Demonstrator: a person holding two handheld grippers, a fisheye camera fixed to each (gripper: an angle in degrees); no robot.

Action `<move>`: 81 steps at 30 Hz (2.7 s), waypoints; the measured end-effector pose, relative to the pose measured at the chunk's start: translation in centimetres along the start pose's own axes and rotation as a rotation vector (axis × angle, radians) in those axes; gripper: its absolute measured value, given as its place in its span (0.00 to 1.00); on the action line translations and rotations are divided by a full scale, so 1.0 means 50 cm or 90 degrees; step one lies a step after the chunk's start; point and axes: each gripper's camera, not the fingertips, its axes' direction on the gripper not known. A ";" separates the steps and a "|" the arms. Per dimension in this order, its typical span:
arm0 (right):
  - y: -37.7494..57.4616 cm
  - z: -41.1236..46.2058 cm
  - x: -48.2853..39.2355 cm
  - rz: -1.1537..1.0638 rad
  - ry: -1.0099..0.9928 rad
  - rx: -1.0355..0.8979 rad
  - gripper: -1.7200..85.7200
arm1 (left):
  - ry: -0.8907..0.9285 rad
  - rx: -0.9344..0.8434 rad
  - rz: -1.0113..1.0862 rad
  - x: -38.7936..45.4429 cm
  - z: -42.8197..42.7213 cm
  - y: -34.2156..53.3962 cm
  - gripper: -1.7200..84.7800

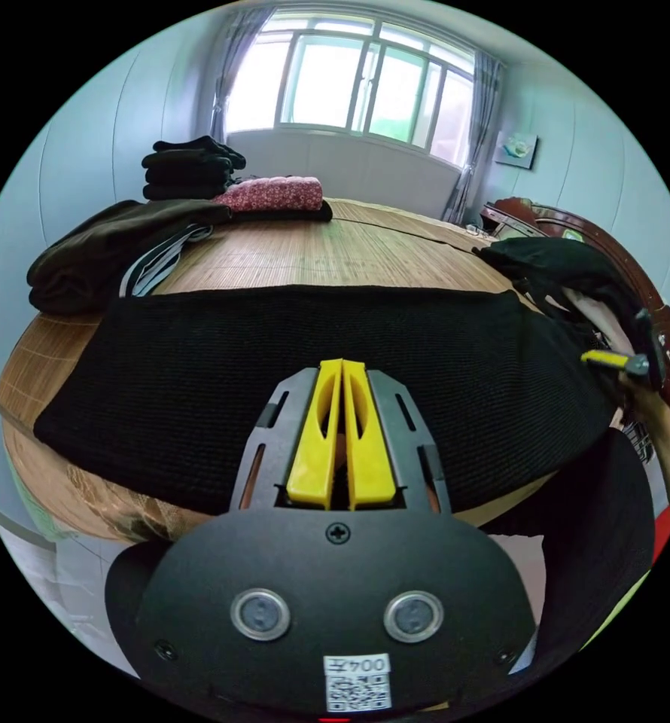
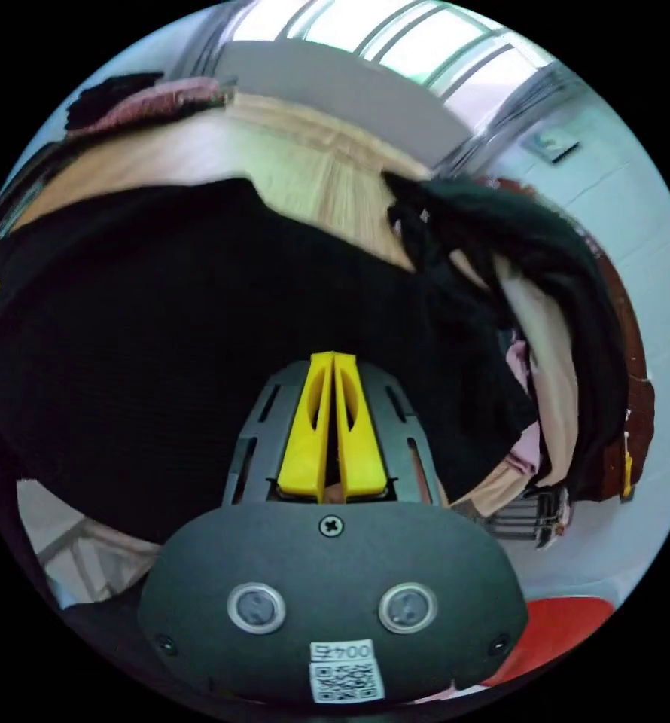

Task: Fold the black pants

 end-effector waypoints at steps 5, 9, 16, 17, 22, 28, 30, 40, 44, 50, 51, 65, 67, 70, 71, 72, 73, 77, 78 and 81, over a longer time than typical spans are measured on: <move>0.196 -0.084 0.218 0.240 -0.058 0.143 0.02 | 0.024 -0.020 -0.025 -0.011 0.010 -0.013 0.03; 0.432 -0.012 0.468 0.548 -0.250 0.183 0.05 | 0.029 -0.026 -0.035 -0.014 0.017 -0.019 0.03; 0.632 0.163 0.654 0.691 -0.496 0.203 0.09 | 0.059 -0.039 -0.076 -0.034 0.029 -0.030 0.03; 0.652 0.189 0.670 0.705 -0.549 0.212 0.11 | 0.060 -0.039 -0.080 -0.036 0.030 -0.031 0.03; 0.736 0.241 0.703 0.734 -0.614 0.239 0.13 | 0.069 -0.043 -0.095 -0.046 0.037 -0.035 0.03; 0.780 0.224 0.733 0.694 -0.546 0.256 0.15 | 0.073 -0.044 -0.098 -0.054 0.043 -0.037 0.03; 0.772 0.245 0.745 0.675 -0.579 0.260 0.15 | 0.073 -0.044 -0.099 -0.057 0.044 -0.037 0.03; 0.687 0.162 0.773 0.574 -0.565 0.265 0.08 | 0.082 -0.044 -0.102 -0.080 0.050 -0.035 0.03; 0.650 0.199 0.738 0.640 -0.508 0.135 0.10 | 0.083 -0.042 -0.106 -0.091 0.050 -0.032 0.03; 0.598 -0.069 0.637 0.562 -0.308 0.257 0.10 | 0.085 -0.087 -0.130 -0.111 0.040 -0.055 0.03; 0.579 -0.103 0.607 0.526 -0.287 0.266 0.09 | 0.095 -0.078 -0.124 -0.111 0.023 -0.062 0.03; 0.138 -0.231 -0.103 0.086 -0.323 0.063 0.01 | 0.056 -0.047 -0.345 -0.415 -0.105 -0.006 0.02; 0.135 -0.240 -0.109 0.087 -0.325 0.061 0.01 | 0.055 0.046 -0.355 -0.472 -0.189 0.022 0.03; 0.153 -0.241 -0.103 0.090 -0.358 0.102 0.01 | 0.089 0.089 -0.475 -0.601 -0.240 0.114 0.04; 0.157 -0.236 -0.097 0.100 -0.377 0.118 0.01 | 0.108 0.094 -0.504 -0.627 -0.242 0.135 0.05; 0.157 -0.233 -0.093 0.109 -0.389 0.123 0.01 | 0.157 0.099 -0.560 -0.675 -0.239 0.176 0.06; 0.156 -0.227 -0.084 0.129 -0.410 0.126 0.01 | 0.213 0.102 -0.600 -0.709 -0.232 0.210 0.07; 0.146 -0.234 -0.081 0.145 -0.426 0.139 0.01 | 0.324 0.120 -0.654 -0.746 -0.206 0.277 0.10; 0.146 -0.236 -0.082 0.146 -0.425 0.142 0.01 | 0.343 0.122 -0.664 -0.750 -0.195 0.291 0.10; 0.137 -0.245 -0.084 0.149 -0.422 0.147 0.01 | 0.381 0.155 -0.684 -0.766 -0.179 0.314 0.12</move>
